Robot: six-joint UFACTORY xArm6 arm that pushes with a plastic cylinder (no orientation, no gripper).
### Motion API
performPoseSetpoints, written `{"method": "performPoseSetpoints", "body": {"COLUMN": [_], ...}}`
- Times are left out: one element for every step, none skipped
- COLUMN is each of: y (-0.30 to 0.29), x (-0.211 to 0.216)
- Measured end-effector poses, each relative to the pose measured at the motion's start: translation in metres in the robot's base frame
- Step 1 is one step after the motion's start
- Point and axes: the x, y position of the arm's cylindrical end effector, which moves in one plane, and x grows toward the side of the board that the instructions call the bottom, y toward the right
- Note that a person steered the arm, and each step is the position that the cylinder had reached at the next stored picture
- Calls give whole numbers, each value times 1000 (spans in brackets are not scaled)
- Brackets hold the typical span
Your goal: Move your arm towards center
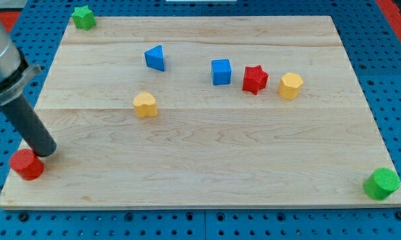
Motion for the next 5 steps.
{"method": "performPoseSetpoints", "body": {"y": [-1, -1, -1, 28, 43], "x": [21, 35, 35, 35, 40]}}
